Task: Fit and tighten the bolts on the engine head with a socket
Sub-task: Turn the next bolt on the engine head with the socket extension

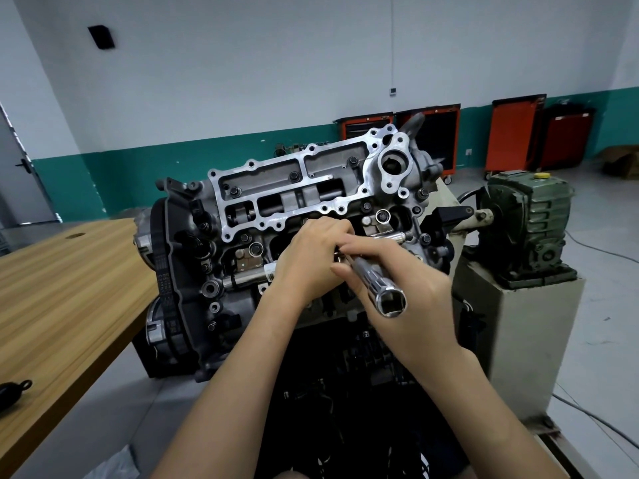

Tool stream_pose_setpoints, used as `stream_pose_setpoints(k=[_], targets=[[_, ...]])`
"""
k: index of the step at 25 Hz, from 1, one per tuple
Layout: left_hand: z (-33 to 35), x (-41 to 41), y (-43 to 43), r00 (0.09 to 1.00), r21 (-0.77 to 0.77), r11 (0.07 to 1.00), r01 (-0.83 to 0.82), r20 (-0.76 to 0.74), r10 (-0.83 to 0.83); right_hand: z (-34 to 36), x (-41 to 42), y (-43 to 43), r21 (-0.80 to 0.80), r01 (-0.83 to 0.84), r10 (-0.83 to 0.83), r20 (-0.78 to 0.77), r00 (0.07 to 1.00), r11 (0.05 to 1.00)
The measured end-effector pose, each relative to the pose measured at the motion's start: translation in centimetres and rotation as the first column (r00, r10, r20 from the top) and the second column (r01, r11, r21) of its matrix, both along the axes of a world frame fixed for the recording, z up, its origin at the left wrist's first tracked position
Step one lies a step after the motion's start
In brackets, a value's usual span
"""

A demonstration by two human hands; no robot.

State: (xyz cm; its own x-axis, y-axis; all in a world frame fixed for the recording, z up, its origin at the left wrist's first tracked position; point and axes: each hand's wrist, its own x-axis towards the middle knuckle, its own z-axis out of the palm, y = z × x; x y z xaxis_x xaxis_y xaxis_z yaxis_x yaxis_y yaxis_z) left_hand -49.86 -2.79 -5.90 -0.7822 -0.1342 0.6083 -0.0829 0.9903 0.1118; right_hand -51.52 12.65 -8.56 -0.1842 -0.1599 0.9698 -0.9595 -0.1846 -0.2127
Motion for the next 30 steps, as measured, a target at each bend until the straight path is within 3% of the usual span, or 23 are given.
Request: stream_pose_setpoints(k=[3, 7, 14, 18, 23, 26, 30], targets=[[0.01, -0.04, 0.12, 1.000, 0.026, 1.000, -0.014, -0.013, 0.014, -0.30, 0.28, -0.28, 0.097, -0.051, 0.055, -0.034, 0.998, 0.994], [0.15, 0.25, 0.30, 1.000, -0.042, 0.999, 0.010, -0.022, -0.011, -0.07, -0.23, -0.03, -0.008, 0.063, -0.063, 0.006, 0.998, 0.998], [0.02, 0.26, 0.27, 1.000, 0.017, 1.000, 0.004, -0.020, -0.004, -0.17, 0.26, -0.25, 0.079, -0.015, 0.020, -0.053, 0.998, 0.997], [0.08, -0.09, 0.11, 1.000, -0.037, 0.999, -0.017, -0.010, 0.016, 0.23, -0.10, 0.11, -0.020, 0.033, -0.033, 0.015, 0.999, 0.999], [-0.11, 0.02, 0.12, 0.999, 0.018, 1.000, -0.021, -0.027, 0.022, -0.32, 0.25, -0.27, 0.088, -0.035, 0.037, -0.015, 0.999, 0.995], [-0.02, 0.09, 0.19, 0.999, -0.036, 0.999, -0.012, -0.031, 0.011, 0.14, -0.10, -0.12, -0.004, 0.058, -0.058, -0.001, 0.998, 0.998], [-0.11, 0.07, 0.02, 1.000, -0.022, 1.000, -0.012, -0.019, 0.012, 0.03, 0.07, -0.03, -0.019, 0.018, -0.018, 0.007, 1.000, 1.000]])
